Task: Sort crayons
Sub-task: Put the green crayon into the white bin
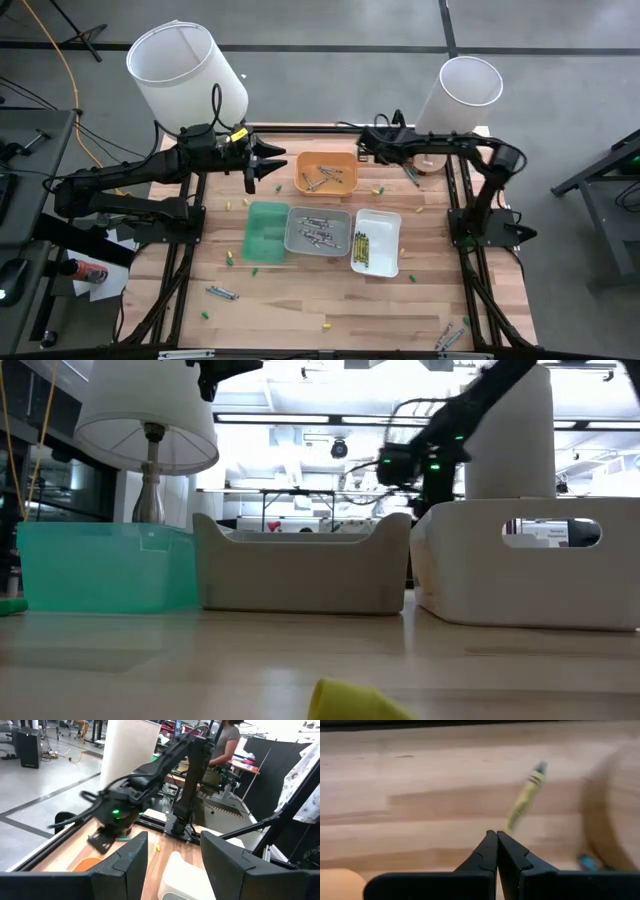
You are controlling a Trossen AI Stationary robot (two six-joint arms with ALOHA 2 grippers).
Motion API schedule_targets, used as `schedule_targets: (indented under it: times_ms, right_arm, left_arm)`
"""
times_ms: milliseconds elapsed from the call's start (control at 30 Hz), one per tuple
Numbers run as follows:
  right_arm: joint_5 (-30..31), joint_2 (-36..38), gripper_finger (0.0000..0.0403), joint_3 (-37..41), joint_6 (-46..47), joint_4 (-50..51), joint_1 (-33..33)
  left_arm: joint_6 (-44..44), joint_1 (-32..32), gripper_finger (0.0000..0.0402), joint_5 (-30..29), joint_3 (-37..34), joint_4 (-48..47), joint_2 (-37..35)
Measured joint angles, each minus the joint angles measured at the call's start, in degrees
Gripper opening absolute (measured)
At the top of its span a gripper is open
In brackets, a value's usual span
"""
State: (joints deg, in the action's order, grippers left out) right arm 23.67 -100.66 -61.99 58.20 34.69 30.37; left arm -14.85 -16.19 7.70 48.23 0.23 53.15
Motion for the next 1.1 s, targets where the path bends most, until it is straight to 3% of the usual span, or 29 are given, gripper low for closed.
schedule_targets:
  times_ms: [233,567,700,933,1100]
  right_arm:
    - [-0.1,11.6,0.0,10.7,2.1,-11.5,-0.2]
    - [2.1,7.3,0.0005,11.2,10.7,-10.5,0.3]
    - [1.8,6.2,0.0037,11.2,13.1,-9.3,1.2]
    - [2.4,5.9,0.013,11.2,14.1,-8.2,3.5]
    - [2.0,3.7,0.0149,11.2,17.4,-9.1,4.6]
  left_arm:
    - [0.0,0.0,0.017,0.0,0.0,0.0,0.0]
    - [0.0,0.0,0.017,0.0,0.0,0.0,0.0]
    - [0.0,0.0,0.017,0.0,0.0,0.0,0.0]
    - [0.0,0.0,0.017,0.1,0.0,0.0,0.0]
    - [0.0,0.0,0.017,0.1,0.0,0.0,0.0]
